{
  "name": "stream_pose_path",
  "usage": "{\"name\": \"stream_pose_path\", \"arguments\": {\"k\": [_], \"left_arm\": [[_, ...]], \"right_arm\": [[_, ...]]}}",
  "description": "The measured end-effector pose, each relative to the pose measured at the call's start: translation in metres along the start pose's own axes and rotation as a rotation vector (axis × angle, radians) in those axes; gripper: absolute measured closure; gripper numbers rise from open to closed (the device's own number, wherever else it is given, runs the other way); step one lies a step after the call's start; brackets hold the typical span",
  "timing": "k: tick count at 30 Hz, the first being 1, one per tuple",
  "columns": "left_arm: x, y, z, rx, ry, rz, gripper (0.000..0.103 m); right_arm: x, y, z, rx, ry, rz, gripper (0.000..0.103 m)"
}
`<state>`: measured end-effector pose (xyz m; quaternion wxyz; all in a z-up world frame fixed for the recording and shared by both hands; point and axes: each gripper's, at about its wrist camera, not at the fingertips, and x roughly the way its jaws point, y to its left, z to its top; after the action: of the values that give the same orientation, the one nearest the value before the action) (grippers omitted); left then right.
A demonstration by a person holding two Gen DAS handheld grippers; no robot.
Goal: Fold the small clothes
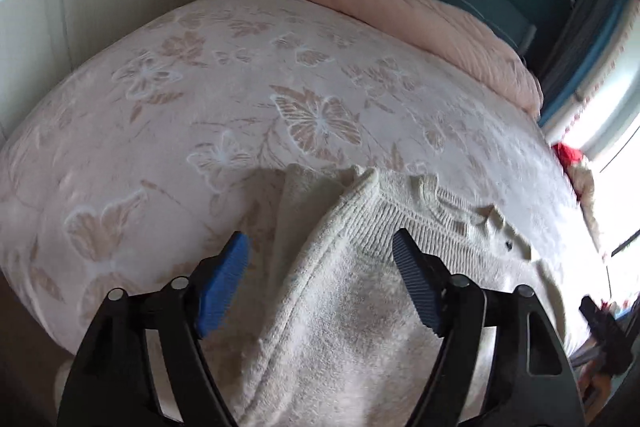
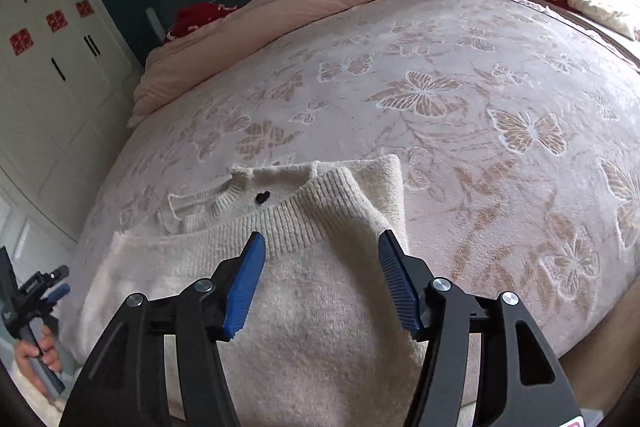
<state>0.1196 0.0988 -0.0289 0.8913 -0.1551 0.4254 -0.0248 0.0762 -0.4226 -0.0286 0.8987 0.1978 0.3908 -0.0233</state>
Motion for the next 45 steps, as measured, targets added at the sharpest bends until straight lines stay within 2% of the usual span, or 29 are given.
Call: {"name": "stream_pose_path", "arguments": {"k": [4,9,11,12,13,14,15,17,18,20,21,23,24,25,27,29,31,34,37,38,39,40,41,43,45], "left_arm": [[0.037,-0.021,0.006,0.079,0.071,-0.014,0.030],[0.089,-0.029,0.014,0.066,0.174,-0.010,0.030],[0.104,-0.032,0.012,0.070,0.234,-0.041,0.032],[0.107,-0.033,0.011,0.074,0.241,-0.044,0.046],[0.109,-0.034,0.010,0.081,0.248,-0.049,0.076],[0.109,-0.034,0.009,0.085,0.260,-0.045,0.091],[0.106,-0.031,0.011,0.075,0.265,-0.058,0.096],[0.074,-0.025,0.023,0.039,0.184,-0.118,0.097],[0.046,-0.026,0.033,0.039,0.117,-0.148,0.097],[0.008,-0.028,0.051,0.028,0.045,-0.191,0.097],[-0.012,-0.031,0.064,0.029,-0.008,-0.192,0.097],[-0.027,-0.033,0.085,0.036,-0.077,-0.163,0.097],[-0.024,-0.032,0.094,0.029,-0.088,-0.152,0.097],[-0.015,-0.030,0.101,0.022,-0.084,-0.140,0.096],[0.022,-0.025,0.105,0.006,-0.039,-0.098,0.096],[0.079,-0.017,0.091,-0.003,0.076,-0.013,0.096],[0.117,-0.003,0.070,-0.035,0.170,0.051,0.097],[0.136,0.008,0.049,-0.059,0.187,0.079,0.096],[0.144,0.004,0.048,-0.042,0.192,0.094,0.093],[0.145,0.002,0.051,-0.035,0.200,0.101,0.092],[0.145,-0.002,0.054,-0.019,0.206,0.108,0.089],[0.143,-0.004,0.056,-0.011,0.208,0.107,0.083],[0.138,-0.005,0.058,-0.004,0.206,0.101,0.078],[0.116,-0.008,0.060,0.026,0.158,0.112,0.071],[0.084,-0.014,0.055,0.043,0.094,0.099,0.071]], "right_arm": [[0.034,0.001,0.018,0.008,0.032,-0.029,0.036],[0.074,-0.016,0.032,0.120,0.121,-0.021,0.035],[0.087,-0.020,0.032,0.151,0.161,0.010,0.036],[0.092,-0.020,0.031,0.158,0.178,0.026,0.055],[0.096,-0.018,0.029,0.152,0.202,0.030,0.096],[0.100,-0.016,0.028,0.142,0.233,0.025,0.094],[0.094,-0.013,0.028,0.135,0.216,0.033,0.095],[0.059,-0.002,0.037,0.117,0.115,0.086,0.096],[0.037,0.004,0.044,0.112,0.056,0.115,0.096],[-0.010,0.014,0.066,0.119,-0.075,0.193,0.096],[-0.026,0.018,0.076,0.112,-0.128,0.205,0.096],[-0.042,0.023,0.097,0.077,-0.220,0.183,0.096],[-0.037,0.023,0.105,0.055,-0.234,0.141,0.096],[-0.024,0.020,0.109,0.045,-0.220,0.104,0.096],[0.028,0.002,0.106,0.071,-0.117,0.017,0.096],[0.083,-0.023,0.087,0.124,0.024,-0.052,0.097],[0.111,-0.037,0.070,0.163,0.097,-0.078,0.097],[0.116,-0.040,0.063,0.173,0.092,-0.071,0.097],[0.144,-0.038,0.053,0.093,0.177,-0.117,0.095],[0.142,-0.035,0.054,0.083,0.171,-0.118,0.094],[0.138,-0.033,0.058,0.096,0.169,-0.105,0.088],[0.129,-0.030,0.061,0.112,0.160,-0.087,0.083],[0.115,-0.025,0.063,0.112,0.128,-0.095,0.083],[0.079,-0.013,0.061,0.052,0.041,-0.134,0.080],[0.045,0.009,0.048,-0.015,-0.017,-0.117,0.080]]}}
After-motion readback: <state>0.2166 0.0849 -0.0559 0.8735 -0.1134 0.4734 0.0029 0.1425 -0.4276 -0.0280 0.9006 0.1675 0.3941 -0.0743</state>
